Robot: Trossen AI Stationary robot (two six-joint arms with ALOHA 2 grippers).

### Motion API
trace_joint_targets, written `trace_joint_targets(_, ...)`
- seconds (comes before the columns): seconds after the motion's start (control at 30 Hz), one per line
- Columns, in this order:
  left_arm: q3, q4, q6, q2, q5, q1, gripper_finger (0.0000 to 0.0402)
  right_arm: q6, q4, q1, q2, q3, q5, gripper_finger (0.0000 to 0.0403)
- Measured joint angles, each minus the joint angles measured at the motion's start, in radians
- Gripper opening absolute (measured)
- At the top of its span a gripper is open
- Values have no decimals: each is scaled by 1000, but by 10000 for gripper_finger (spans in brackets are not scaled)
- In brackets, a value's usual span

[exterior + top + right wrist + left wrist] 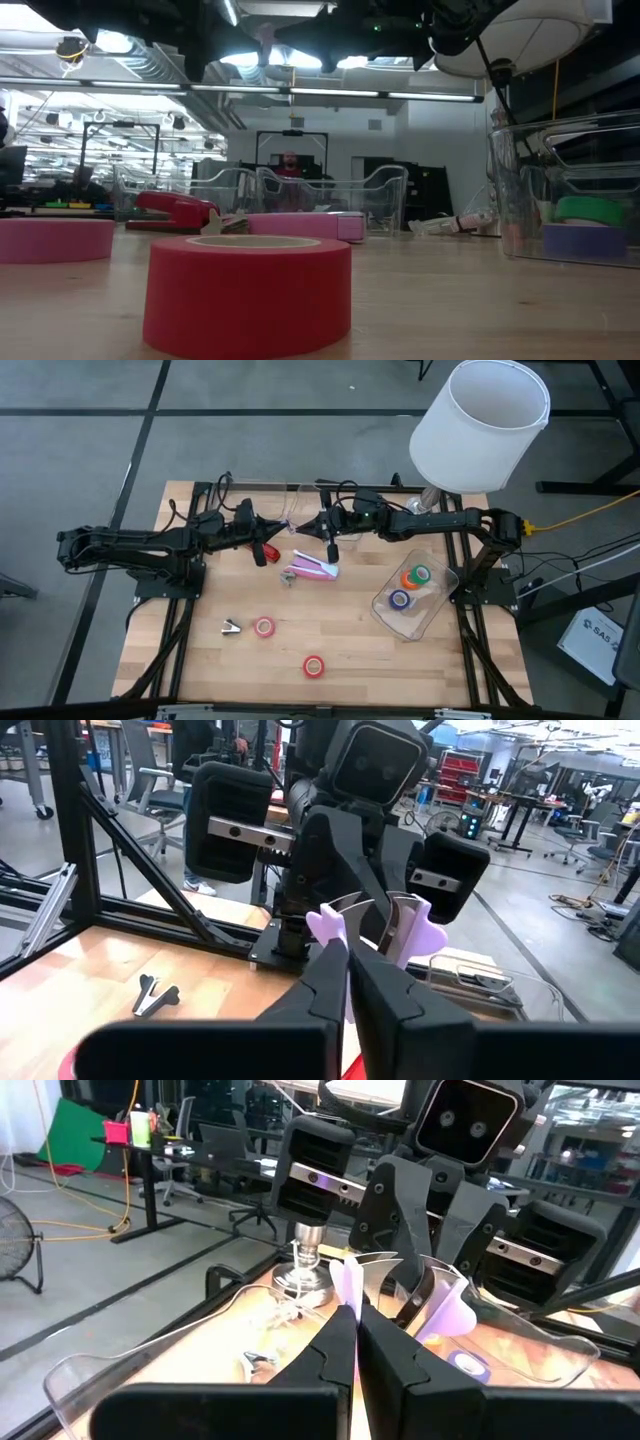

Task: Pick and place Stapler, Stapler remover, tape
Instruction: Put the purple staple remover into the top right transparent bin

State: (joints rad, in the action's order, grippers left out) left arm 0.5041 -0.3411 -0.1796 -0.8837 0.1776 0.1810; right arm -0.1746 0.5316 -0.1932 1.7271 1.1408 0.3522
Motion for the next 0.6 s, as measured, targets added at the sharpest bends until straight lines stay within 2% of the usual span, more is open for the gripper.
trace_joint_targets(0.27,0,-7,60,0,-6,1,25,3,-17,2,0,0,-15,3)
trace_joint_targets(0.6,0,0,89,0,-12,1,113,49,-125,0,-16,14,-17,1)
